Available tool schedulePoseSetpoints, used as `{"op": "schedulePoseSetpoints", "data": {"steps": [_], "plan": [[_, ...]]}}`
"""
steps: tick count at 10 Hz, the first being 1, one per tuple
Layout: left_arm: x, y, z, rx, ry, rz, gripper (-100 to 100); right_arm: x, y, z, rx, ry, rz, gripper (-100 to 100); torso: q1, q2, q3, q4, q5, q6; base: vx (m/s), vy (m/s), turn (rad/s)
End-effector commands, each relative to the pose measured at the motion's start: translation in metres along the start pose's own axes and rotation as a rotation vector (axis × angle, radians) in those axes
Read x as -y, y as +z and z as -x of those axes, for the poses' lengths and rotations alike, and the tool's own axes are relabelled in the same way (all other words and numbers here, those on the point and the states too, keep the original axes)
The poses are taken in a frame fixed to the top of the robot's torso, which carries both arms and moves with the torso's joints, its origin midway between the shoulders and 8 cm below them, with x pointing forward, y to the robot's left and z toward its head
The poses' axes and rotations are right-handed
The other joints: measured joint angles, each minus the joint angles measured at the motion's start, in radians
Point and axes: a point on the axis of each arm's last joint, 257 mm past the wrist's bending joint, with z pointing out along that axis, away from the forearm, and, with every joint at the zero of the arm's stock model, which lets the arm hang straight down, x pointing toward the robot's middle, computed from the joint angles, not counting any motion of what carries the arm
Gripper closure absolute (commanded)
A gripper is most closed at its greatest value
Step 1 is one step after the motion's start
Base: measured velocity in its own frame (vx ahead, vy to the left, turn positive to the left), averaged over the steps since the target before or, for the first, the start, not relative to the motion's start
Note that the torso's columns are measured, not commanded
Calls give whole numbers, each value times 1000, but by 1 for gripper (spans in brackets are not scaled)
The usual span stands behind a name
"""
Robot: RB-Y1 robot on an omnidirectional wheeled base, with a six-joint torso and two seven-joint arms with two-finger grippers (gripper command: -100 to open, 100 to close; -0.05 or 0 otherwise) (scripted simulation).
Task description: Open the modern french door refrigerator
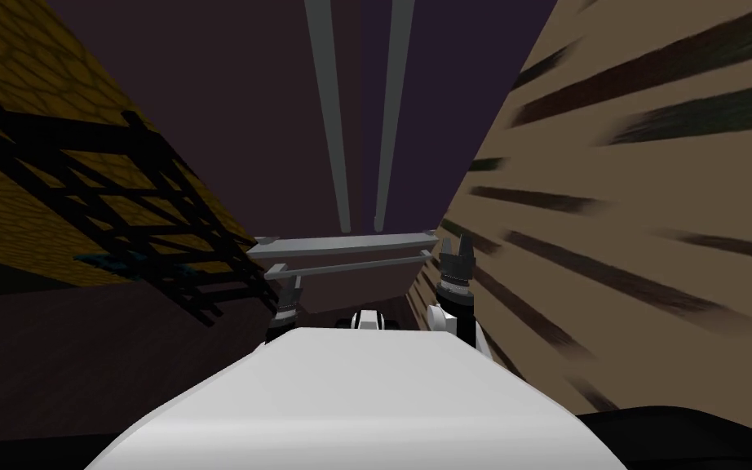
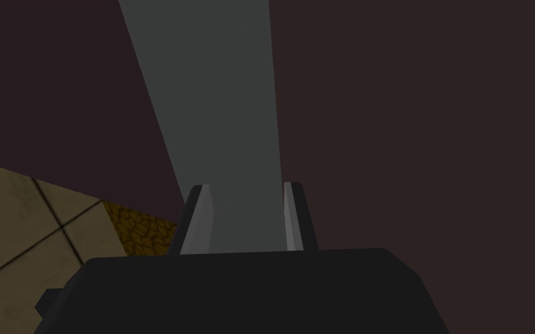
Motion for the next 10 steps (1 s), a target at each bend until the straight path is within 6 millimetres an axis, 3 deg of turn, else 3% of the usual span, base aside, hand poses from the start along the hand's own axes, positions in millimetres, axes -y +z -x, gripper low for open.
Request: {"op": "schedulePoseSetpoints", "data": {"steps": [1, 9, 10], "plan": [[-1, 5, 3, -2, -1, 6, 100, 0, 0, 0, 0, 0, 0, 0, -2, 1, 1, 0, 0, 0, -85, -45, 19], [-17, 60, -81, -22, -13, -1, 100, 0, 0, 0, 0, 0, 0, 0, -3, -1, -1, 2, -2, -1, -191, 52, 26], [-19, 54, -75, -20, -14, 12, 100, 0, 0, 0, 0, 0, 0, 0, -3, 0, -1, 2, -3, 0, -73, 12, -13]]}}
